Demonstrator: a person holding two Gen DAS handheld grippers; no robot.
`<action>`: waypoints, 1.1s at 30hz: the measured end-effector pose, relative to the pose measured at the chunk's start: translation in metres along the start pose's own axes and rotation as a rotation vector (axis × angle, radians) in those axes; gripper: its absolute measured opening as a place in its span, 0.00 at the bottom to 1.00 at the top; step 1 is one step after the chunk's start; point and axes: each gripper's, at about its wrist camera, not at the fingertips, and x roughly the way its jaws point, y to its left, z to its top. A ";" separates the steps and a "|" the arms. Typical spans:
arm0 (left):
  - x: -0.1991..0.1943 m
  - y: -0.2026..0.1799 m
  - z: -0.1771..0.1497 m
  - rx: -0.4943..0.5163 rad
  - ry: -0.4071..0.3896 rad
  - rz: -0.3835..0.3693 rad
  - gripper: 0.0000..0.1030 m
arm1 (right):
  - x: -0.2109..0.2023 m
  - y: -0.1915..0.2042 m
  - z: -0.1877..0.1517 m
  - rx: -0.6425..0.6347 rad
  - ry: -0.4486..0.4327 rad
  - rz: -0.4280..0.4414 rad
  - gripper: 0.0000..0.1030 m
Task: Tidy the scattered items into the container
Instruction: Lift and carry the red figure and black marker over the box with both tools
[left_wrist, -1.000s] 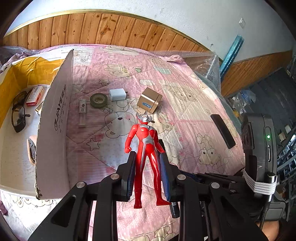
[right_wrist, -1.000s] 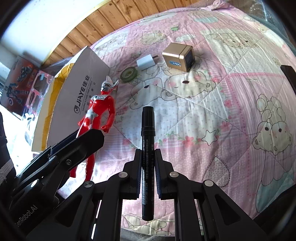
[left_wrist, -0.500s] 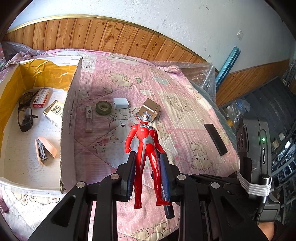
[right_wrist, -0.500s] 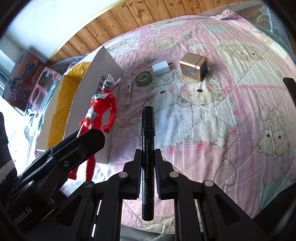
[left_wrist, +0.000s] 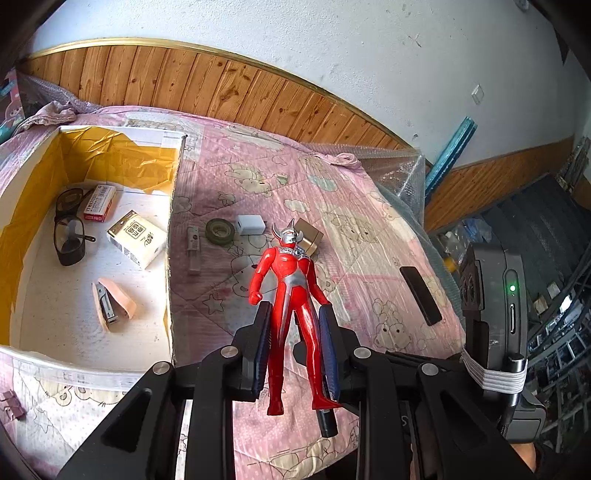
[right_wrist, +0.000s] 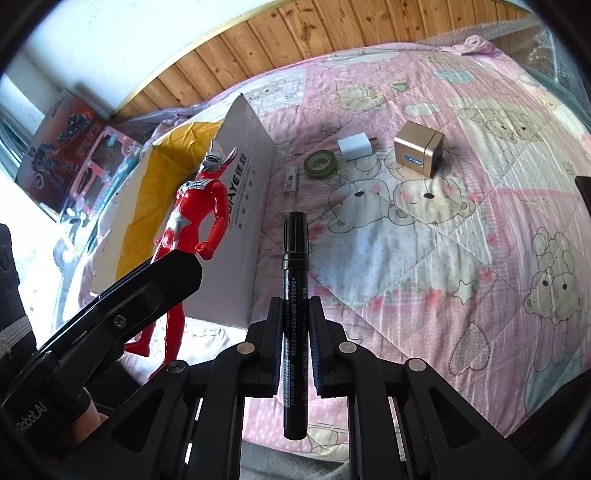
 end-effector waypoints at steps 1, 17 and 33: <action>-0.002 0.001 0.001 -0.002 -0.004 0.001 0.25 | -0.001 0.003 0.001 -0.004 -0.002 0.002 0.13; -0.043 0.027 0.012 -0.052 -0.082 -0.001 0.25 | -0.010 0.047 0.009 -0.085 -0.025 0.038 0.13; -0.081 0.058 0.019 -0.106 -0.150 0.036 0.25 | -0.005 0.092 0.013 -0.159 -0.027 0.088 0.13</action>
